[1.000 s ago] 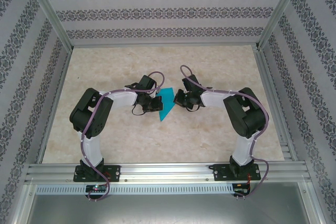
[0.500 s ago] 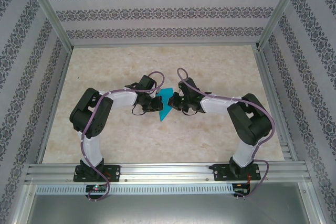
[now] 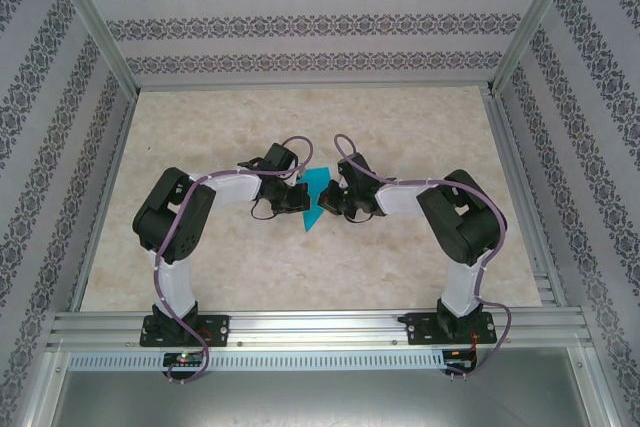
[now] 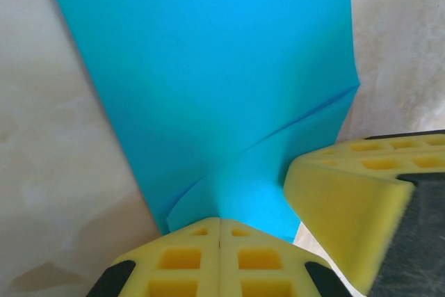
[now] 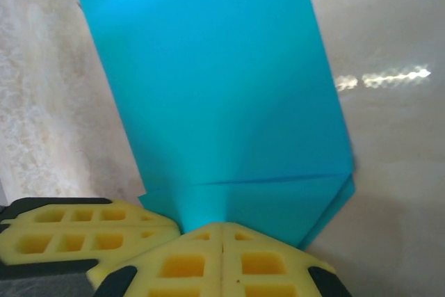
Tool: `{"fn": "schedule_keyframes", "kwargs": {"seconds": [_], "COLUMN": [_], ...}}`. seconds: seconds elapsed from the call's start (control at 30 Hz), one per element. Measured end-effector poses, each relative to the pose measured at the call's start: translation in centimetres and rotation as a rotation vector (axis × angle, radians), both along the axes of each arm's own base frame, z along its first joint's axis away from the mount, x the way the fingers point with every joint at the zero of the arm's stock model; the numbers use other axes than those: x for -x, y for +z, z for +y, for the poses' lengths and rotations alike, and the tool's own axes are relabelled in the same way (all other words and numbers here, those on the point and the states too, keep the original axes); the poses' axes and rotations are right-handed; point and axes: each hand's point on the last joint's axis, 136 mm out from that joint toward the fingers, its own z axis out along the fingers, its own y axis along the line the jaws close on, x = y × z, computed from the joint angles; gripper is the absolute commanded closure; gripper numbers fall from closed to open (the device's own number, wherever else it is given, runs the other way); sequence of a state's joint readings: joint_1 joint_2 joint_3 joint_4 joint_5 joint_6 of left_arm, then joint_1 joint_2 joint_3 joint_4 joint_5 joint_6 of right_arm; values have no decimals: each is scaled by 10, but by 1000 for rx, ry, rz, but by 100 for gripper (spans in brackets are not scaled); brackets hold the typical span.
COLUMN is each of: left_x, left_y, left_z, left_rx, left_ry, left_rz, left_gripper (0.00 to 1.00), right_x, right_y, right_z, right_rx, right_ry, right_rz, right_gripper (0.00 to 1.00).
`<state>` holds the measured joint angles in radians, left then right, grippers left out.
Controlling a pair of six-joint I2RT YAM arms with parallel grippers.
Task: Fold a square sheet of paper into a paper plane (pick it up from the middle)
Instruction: Third fold the triangle at the center of the table.
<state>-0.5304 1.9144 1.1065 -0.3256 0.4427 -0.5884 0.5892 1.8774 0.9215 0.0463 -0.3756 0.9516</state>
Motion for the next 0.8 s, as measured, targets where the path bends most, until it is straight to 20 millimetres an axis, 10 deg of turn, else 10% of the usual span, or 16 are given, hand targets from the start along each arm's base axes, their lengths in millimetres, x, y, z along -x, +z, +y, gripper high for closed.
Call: {"fn": "schedule_keyframes", "kwargs": {"seconds": [0.53,0.8], "left_x": [15,41], "left_y": [50,30], "left_z": [-19,-11], "left_rx": [189,193], "left_ry": [-71,-78], "left_rz": [-41,32], "left_gripper": [93,98], "right_x": [0,-1], "right_y": [-2,-3], "right_z": [-2,0], "right_rx": [10,8], "right_ry": [-3,0], "right_rz": [1,5], "right_gripper": [100,100]}}
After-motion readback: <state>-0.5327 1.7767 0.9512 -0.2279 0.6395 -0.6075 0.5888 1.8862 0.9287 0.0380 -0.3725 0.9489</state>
